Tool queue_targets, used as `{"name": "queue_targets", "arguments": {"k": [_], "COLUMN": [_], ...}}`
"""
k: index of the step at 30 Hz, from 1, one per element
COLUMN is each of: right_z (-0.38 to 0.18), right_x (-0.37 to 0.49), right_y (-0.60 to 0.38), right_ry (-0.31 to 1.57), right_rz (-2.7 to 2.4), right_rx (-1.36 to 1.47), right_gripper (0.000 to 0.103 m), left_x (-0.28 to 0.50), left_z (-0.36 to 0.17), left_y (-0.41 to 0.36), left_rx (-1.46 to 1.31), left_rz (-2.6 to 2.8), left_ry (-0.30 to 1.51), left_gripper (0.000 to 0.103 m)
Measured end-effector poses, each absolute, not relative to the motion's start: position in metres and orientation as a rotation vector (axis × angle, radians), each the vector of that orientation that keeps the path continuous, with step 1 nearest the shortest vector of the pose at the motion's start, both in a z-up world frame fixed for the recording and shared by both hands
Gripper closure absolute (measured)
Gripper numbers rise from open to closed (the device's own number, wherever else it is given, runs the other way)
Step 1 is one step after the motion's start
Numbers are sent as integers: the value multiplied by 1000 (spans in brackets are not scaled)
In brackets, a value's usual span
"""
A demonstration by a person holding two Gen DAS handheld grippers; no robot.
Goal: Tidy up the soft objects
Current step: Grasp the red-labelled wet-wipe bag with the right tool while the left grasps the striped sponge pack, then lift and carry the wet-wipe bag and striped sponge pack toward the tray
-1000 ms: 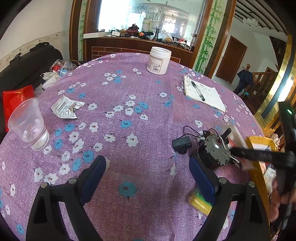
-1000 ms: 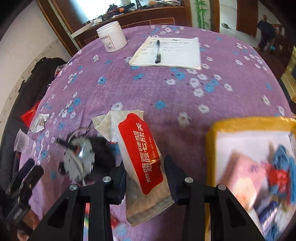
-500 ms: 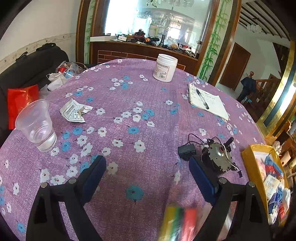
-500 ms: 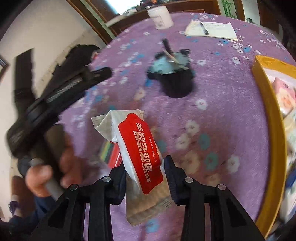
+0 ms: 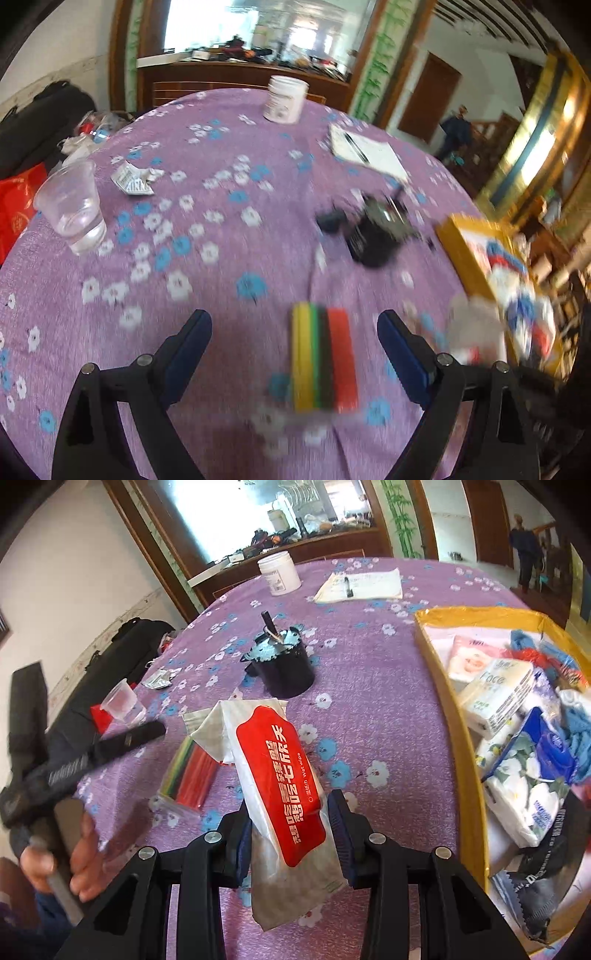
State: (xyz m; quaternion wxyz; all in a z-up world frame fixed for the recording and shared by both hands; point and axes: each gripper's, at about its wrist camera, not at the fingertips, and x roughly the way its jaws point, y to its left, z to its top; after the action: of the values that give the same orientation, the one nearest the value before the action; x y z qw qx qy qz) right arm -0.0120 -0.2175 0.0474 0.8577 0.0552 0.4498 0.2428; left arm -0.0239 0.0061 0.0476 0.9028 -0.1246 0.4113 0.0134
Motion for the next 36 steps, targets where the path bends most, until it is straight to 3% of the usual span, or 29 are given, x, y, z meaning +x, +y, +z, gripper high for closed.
{"name": "queue_targets", "arguments": {"k": [4,10,11,13,14,19,22,36], "right_z": [54,43,43,47,49,56,59,28], "right_x": [-24,-41,-44,-51,-53,-50,-48,-34], "right_y": [-208,-190,-190,-194,-198,-212,-216,-210], "right_ry": [847,864,866,853,852,874,891,1002], "right_rz": [401,437,460,491,508,605,652,670], "right_rx": [-67,-239,-253,-256,-250,-173,-152,-182], "right_gripper": [61,58,57,54,49,43,43,40], "left_x": [-35,-25,-24,-20,-18,-12,-12,-29], "left_z": [39,23,20,13,9,4,5,26], "left_y": [-14,-37,-39,-42,-41,-35,-34,-24], "left_rx": [-181,-64,-47,-13,-10,-19,-9,-18], "left_rz": [-16,10,23,39,43,48,40,17], "left_ry": [884,931,931,952,967,973,969,888], "left_gripper": [12,14,17,38,43,49,64,66]}}
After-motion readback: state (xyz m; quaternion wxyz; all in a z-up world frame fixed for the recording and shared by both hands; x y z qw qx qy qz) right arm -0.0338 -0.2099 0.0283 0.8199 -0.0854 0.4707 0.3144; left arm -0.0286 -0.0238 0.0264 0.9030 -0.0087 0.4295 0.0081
